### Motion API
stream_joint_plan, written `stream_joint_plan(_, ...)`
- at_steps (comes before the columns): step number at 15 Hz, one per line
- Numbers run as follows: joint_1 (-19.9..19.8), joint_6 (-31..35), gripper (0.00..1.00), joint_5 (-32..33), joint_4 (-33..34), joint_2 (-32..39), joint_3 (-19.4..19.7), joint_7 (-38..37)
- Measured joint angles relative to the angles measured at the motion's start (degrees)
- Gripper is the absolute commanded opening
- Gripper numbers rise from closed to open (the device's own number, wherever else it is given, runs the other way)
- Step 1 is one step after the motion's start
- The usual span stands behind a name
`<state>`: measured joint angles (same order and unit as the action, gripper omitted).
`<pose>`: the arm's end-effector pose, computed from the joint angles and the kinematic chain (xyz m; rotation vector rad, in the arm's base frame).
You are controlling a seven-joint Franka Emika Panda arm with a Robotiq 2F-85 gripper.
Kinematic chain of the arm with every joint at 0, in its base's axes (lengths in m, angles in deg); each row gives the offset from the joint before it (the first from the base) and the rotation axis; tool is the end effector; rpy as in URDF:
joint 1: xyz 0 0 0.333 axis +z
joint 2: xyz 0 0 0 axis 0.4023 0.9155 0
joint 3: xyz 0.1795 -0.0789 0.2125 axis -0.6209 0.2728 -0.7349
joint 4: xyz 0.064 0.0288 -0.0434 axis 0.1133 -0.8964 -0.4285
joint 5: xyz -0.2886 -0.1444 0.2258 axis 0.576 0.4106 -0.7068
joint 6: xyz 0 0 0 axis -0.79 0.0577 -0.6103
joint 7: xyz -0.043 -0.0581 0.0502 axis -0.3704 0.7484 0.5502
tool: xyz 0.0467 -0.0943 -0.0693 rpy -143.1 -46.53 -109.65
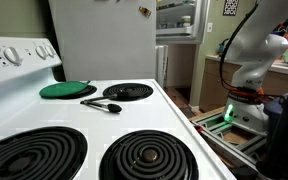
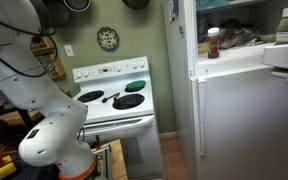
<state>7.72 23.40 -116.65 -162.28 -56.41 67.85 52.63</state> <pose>0.3688 -0.3314 0.7411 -2.7459 -0.6636 -1.1544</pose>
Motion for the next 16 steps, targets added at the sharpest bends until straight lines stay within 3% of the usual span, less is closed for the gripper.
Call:
stream_joint_plan(7,0.31,10.57,1.0,-4.44,1.65,5.0,-0.35,-2.64)
stream_joint_plan(11,0.28,10.71,1.0,-10.44,3.22,7.63,-0.82,-2.64)
stream_joint_plan(16,-1.07,10.21,1.0,-13.32,4.39,9.32,-0.8,-2.47)
